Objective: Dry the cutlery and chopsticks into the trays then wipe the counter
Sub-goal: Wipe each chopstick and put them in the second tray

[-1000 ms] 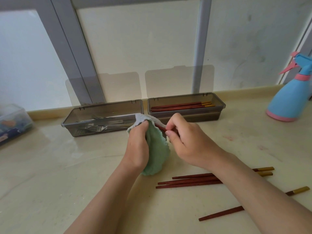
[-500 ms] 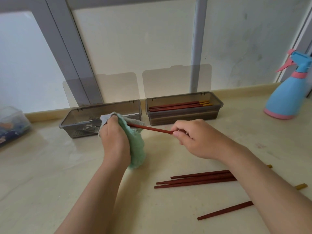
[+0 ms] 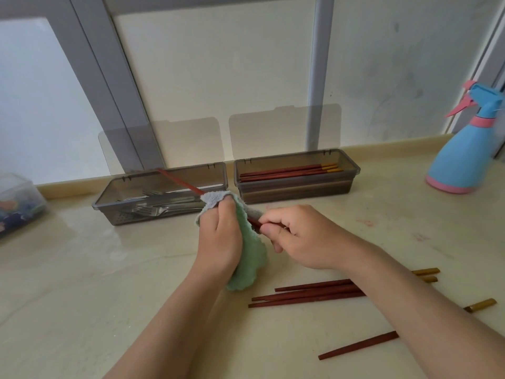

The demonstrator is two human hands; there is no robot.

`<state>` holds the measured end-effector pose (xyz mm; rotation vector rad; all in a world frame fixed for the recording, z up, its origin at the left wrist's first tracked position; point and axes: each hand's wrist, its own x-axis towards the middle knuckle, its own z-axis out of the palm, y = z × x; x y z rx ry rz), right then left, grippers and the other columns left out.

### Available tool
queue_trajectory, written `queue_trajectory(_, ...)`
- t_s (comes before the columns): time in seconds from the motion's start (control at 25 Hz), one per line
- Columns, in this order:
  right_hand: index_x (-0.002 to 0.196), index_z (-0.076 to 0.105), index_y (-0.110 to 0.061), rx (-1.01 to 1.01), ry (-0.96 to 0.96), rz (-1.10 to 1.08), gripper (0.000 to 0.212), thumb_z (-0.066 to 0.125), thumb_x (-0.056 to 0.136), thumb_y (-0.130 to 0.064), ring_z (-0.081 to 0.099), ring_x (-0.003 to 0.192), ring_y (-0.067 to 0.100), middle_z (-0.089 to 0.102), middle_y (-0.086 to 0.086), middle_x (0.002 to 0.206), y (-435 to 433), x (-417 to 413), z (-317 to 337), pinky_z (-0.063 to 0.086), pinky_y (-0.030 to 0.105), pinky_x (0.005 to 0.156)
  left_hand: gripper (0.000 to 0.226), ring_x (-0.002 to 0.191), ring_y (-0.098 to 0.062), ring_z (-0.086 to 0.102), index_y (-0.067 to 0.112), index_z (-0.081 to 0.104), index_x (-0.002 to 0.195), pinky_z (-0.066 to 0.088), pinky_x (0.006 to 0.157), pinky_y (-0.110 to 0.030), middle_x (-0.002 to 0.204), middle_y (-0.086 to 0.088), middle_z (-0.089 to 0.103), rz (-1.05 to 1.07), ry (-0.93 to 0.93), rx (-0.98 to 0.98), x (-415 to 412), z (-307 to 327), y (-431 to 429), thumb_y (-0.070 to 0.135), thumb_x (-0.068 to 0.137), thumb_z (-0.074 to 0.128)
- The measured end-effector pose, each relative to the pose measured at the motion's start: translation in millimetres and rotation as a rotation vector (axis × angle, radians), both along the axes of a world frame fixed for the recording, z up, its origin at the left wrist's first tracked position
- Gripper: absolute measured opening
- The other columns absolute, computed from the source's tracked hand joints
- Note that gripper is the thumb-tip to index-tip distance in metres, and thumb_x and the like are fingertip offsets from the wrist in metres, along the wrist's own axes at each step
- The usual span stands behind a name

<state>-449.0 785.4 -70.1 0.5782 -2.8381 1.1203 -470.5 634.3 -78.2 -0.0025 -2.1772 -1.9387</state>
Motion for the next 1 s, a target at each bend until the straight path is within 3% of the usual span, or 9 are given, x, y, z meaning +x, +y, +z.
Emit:
queue_trajectory(0.08,0.092,0.069,-0.019,0.011,-0.118,-0.011,0.021,0.053,0.103,-0.026,0.062,0.055,0.008,0.070,0.000,0.075,10,2,7,0.049,0.021,0.052,0.047,0.051,-0.004,0.051,0.017,0.055,0.062,0.044,0.056,-0.025,0.049,0.011,0.055,0.049,-0.022,0.056,-6,2,-6,0.022,0.105,0.036)
queue_trajectory(0.2,0.091,0.070,-0.014,-0.013,-0.176,0.006,0.018,0.058,0.101,-0.022,0.060,0.051,0.007,0.070,-0.003,0.069,14,3,9,0.052,0.023,0.053,0.053,0.058,-0.007,0.060,0.018,0.066,0.063,0.048,0.061,-0.025,0.062,0.008,0.070,0.031,0.015,0.077,-5,2,-9,0.022,0.104,0.033)
queue_trajectory(0.28,0.082,0.068,-0.011,-0.024,-0.123,0.032,0.022,0.058,0.101,-0.017,0.056,0.050,0.001,0.067,-0.005,0.065,4,5,6,0.046,0.018,0.051,0.048,0.050,-0.003,0.054,0.011,0.056,0.065,0.045,0.052,-0.019,0.054,0.010,0.063,-0.064,0.049,-0.012,1,-3,-3,0.017,0.105,0.032)
queue_trajectory(0.36,0.076,0.065,-0.015,-0.069,-0.133,0.048,0.027,0.056,0.101,-0.012,0.056,0.049,0.000,0.064,-0.010,0.059,-2,7,2,0.046,0.017,0.051,0.043,0.048,-0.007,0.044,0.011,0.044,0.063,0.039,0.050,-0.024,0.049,0.005,0.045,-0.185,0.066,-0.132,4,-8,2,0.015,0.104,0.034)
queue_trajectory(0.52,0.079,0.071,-0.017,-0.110,-0.170,-0.013,0.024,0.060,0.100,-0.020,0.067,0.053,0.013,0.071,-0.009,0.063,12,1,9,0.054,0.033,0.048,0.043,0.054,-0.015,0.041,0.008,0.041,0.060,0.043,0.056,-0.031,0.056,-0.005,0.040,-0.350,0.118,-0.250,-2,-8,-5,0.014,0.103,0.038)
queue_trajectory(0.6,0.084,0.074,-0.011,-0.330,-0.120,-0.122,0.020,0.061,0.098,-0.018,0.063,0.053,0.020,0.071,-0.001,0.070,22,-7,12,0.044,0.030,0.043,0.049,0.047,-0.014,0.042,0.012,0.042,0.053,0.049,0.054,-0.031,0.047,-0.001,0.042,-0.497,0.119,-0.383,-1,-9,-9,0.016,0.102,0.041)
queue_trajectory(0.72,0.094,0.070,-0.001,-0.621,-0.186,-0.120,0.016,0.063,0.098,-0.015,0.055,0.055,0.017,0.066,0.003,0.079,30,-11,10,0.035,0.025,0.039,0.053,0.043,-0.014,0.043,0.007,0.044,0.052,0.041,0.049,-0.033,0.044,-0.007,0.047,-0.645,0.145,-0.696,2,-13,-7,0.032,0.098,0.042)
queue_trajectory(0.8,0.091,0.067,0.002,-0.664,-0.226,-0.144,0.015,0.063,0.098,-0.011,0.054,0.055,0.015,0.067,0.005,0.082,30,-14,6,0.032,0.024,0.038,0.051,0.043,-0.013,0.040,0.008,0.041,0.053,0.038,0.049,-0.034,0.044,-0.004,0.044,-0.667,0.154,-0.752,1,-14,-5,0.033,0.097,0.043)
queue_trajectory(1.0,0.090,0.066,-0.005,-0.987,-0.210,-0.530,0.013,0.061,0.099,-0.014,0.061,0.057,0.018,0.064,0.010,0.081,37,-26,7,0.036,0.026,0.041,0.049,0.042,-0.012,0.035,0.013,0.034,0.054,0.039,0.048,-0.039,0.043,0.004,0.036,-0.653,0.231,-0.776,2,-12,0,0.030,0.099,0.044)
